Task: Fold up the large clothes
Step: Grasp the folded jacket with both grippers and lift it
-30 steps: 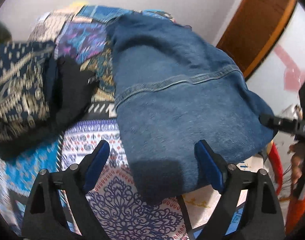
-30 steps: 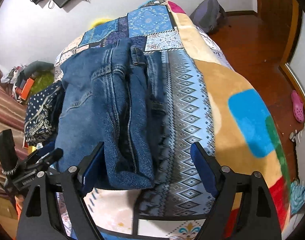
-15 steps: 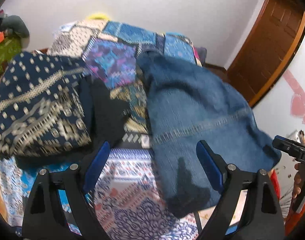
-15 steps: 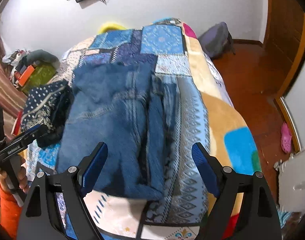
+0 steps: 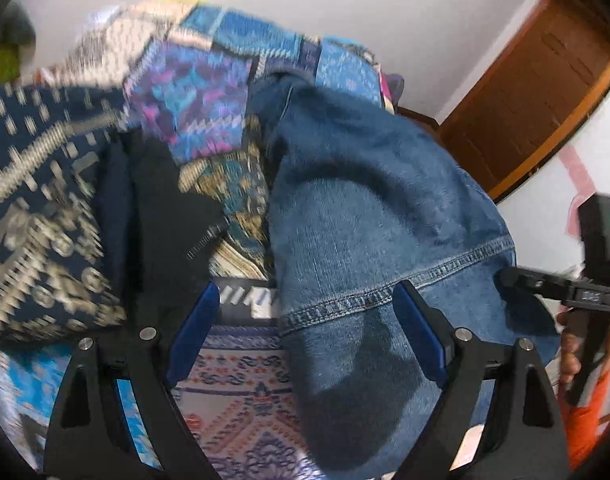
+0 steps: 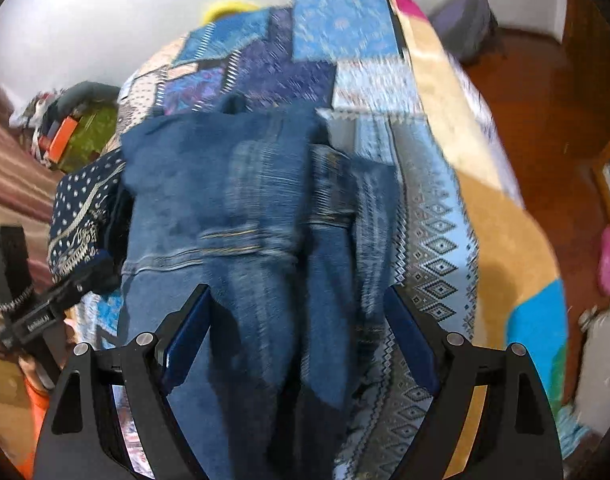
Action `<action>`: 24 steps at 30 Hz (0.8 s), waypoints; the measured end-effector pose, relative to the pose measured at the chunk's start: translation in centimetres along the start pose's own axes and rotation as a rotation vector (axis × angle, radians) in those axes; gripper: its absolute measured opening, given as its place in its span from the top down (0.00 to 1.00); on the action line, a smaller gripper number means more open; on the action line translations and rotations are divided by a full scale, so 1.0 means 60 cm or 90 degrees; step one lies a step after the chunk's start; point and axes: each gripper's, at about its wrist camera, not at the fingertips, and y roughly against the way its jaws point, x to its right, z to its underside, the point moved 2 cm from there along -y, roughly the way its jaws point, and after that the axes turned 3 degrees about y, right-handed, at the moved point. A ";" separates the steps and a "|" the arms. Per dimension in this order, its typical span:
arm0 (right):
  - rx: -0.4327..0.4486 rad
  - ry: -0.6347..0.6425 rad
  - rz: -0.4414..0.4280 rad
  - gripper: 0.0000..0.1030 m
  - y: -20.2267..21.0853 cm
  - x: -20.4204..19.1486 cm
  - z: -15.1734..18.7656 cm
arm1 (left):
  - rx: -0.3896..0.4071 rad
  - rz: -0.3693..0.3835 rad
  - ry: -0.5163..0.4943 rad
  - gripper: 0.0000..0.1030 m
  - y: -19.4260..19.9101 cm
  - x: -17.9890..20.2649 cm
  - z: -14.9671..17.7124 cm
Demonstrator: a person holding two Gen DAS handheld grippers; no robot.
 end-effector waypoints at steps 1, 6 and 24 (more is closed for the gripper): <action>-0.009 -0.017 -0.014 0.19 -0.006 0.013 0.000 | -0.012 0.018 0.015 0.14 -0.009 -0.005 -0.001; -0.035 -0.079 -0.115 0.17 -0.029 0.053 0.009 | -0.072 0.086 0.077 0.14 -0.056 -0.026 -0.001; 0.010 -0.066 -0.137 0.55 -0.015 0.026 0.002 | -0.144 0.254 0.199 0.33 -0.129 -0.041 0.013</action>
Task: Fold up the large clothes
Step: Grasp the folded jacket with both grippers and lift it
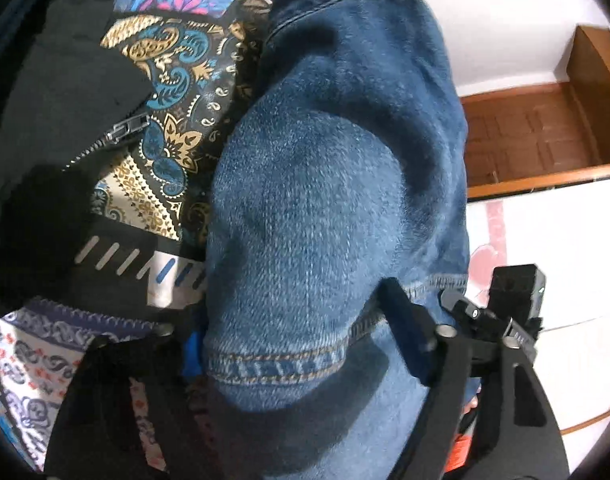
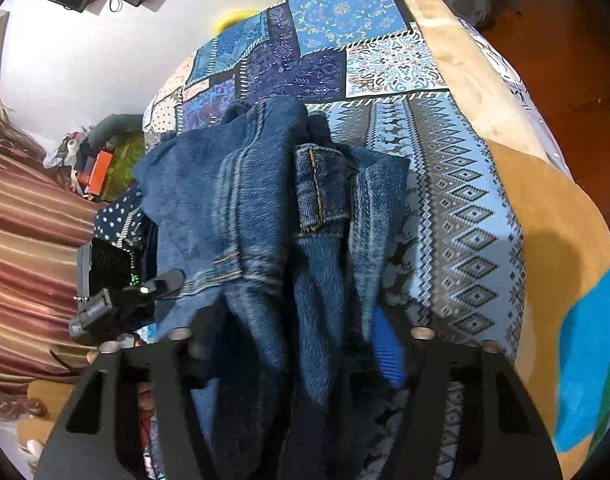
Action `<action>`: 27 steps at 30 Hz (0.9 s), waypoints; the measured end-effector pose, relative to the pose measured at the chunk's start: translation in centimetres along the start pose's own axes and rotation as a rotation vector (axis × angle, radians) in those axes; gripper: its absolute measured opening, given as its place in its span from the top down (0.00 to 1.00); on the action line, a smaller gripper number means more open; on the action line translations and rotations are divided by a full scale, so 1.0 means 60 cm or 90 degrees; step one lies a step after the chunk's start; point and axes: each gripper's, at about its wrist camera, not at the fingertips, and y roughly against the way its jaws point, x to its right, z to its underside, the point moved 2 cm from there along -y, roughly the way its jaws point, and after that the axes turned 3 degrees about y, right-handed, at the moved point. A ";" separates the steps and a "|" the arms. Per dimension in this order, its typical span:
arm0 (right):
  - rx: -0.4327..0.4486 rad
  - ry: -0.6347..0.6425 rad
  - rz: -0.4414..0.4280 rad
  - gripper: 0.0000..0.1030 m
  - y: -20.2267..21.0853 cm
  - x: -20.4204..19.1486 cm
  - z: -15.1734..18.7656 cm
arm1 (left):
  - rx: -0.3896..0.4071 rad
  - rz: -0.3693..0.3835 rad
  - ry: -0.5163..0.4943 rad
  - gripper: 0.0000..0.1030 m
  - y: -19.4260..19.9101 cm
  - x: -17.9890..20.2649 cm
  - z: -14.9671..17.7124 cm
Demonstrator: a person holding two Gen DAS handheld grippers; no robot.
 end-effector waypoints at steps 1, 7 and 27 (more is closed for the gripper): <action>0.001 0.002 0.002 0.61 0.004 -0.004 0.003 | 0.004 -0.001 -0.003 0.39 0.005 0.005 0.003; 0.029 -0.011 -0.016 0.71 0.041 -0.047 0.013 | 0.033 -0.011 -0.057 0.59 0.052 0.056 0.037; 0.083 0.196 -0.071 0.73 0.026 -0.373 -0.038 | 0.278 -0.042 -0.191 0.65 0.437 0.108 0.078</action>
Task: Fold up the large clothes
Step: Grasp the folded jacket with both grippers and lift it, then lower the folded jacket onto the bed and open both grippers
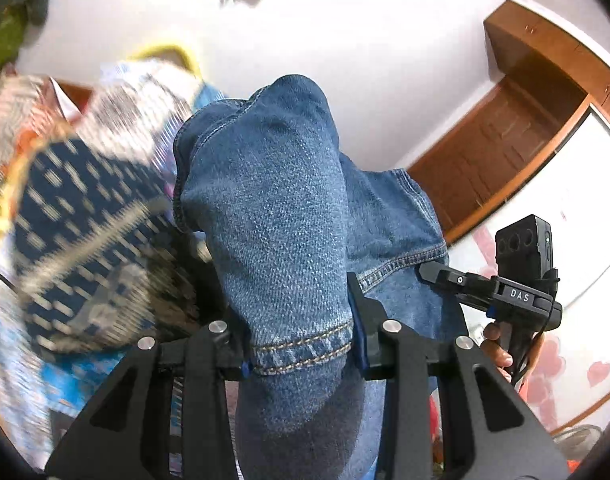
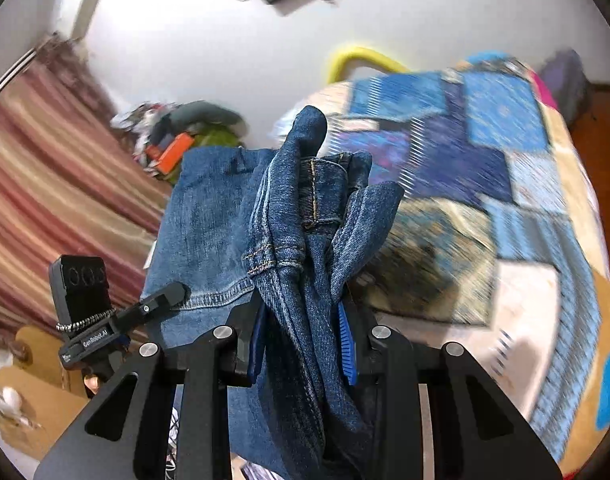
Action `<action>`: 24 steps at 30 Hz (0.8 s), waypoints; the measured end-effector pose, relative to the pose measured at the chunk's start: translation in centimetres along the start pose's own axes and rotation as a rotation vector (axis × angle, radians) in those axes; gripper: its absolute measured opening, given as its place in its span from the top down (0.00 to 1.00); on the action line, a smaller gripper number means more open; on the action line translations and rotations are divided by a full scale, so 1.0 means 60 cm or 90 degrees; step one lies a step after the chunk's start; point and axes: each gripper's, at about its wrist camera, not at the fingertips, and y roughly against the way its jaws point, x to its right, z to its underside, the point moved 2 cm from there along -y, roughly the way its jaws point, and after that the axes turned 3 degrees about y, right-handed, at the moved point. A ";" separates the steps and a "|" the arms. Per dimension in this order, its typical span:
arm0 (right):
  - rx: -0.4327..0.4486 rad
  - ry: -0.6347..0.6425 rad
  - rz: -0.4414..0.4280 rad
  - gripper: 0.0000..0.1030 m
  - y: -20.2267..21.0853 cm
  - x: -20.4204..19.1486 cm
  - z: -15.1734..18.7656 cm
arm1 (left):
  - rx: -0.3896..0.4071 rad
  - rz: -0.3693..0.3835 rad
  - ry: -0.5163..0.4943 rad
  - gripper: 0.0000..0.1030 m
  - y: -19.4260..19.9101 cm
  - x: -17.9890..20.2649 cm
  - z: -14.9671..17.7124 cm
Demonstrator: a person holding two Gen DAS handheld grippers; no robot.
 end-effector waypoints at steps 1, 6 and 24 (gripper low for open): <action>0.001 0.014 -0.008 0.73 -0.011 -0.016 -0.009 | 0.014 -0.005 -0.001 0.65 0.013 -0.006 -0.011; -0.002 0.061 -0.049 0.73 -0.090 -0.081 -0.051 | 0.077 -0.050 -0.010 0.65 0.087 -0.060 -0.053; -0.117 0.011 0.006 0.68 -0.423 -0.012 -0.014 | 0.023 -0.200 0.094 0.53 -0.002 -0.378 -0.075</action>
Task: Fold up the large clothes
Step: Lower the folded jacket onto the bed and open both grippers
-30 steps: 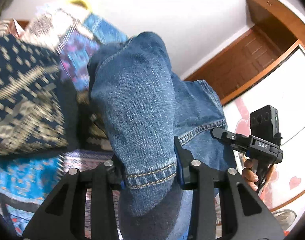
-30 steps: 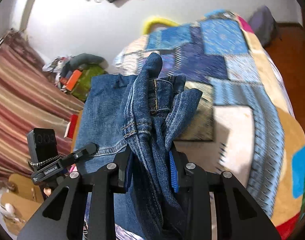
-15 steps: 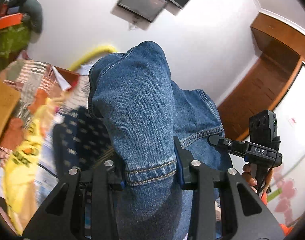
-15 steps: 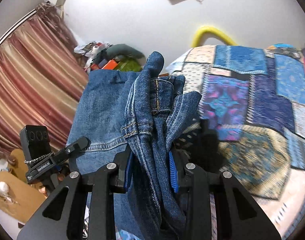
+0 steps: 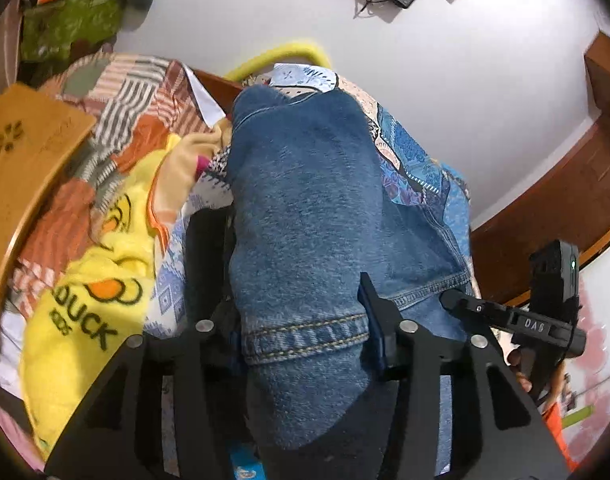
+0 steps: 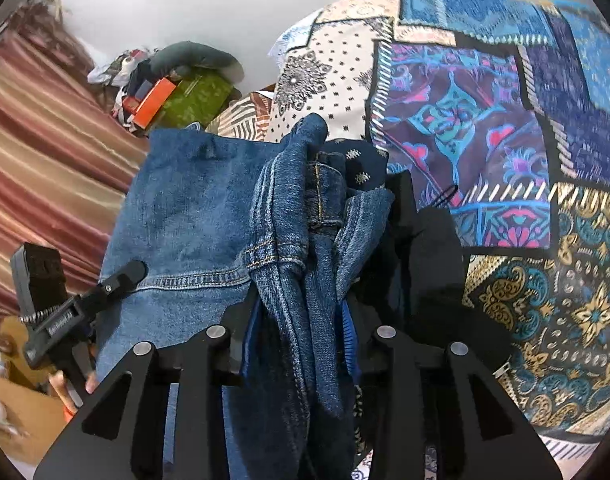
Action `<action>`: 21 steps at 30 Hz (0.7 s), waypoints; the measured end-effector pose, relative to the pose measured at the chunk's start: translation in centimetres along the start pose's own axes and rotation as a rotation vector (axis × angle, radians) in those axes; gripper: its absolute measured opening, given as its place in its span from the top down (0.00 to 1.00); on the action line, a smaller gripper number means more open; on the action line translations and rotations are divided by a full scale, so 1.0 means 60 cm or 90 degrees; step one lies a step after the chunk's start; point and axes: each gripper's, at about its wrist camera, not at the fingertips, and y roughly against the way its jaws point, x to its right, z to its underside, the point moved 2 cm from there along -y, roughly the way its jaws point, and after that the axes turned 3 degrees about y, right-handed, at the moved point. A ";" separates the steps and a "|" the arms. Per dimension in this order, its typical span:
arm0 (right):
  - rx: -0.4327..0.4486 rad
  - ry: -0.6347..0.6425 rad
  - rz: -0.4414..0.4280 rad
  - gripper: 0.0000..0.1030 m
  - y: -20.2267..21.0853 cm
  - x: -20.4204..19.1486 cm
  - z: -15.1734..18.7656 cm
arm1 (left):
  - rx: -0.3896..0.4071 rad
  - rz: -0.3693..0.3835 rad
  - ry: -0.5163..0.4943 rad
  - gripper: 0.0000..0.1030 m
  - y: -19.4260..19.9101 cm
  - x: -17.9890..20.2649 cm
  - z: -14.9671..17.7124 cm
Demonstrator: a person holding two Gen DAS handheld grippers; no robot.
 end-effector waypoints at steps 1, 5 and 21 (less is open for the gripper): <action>0.001 0.012 0.012 0.66 0.005 -0.007 0.002 | 0.001 -0.005 -0.004 0.53 0.004 0.003 0.002; 0.011 0.063 0.092 0.63 0.043 -0.045 0.016 | 0.017 -0.084 -0.047 0.50 0.031 0.038 0.014; 0.288 0.187 0.088 0.63 0.382 -0.229 0.120 | 0.231 -0.080 -0.186 0.50 0.372 0.249 0.137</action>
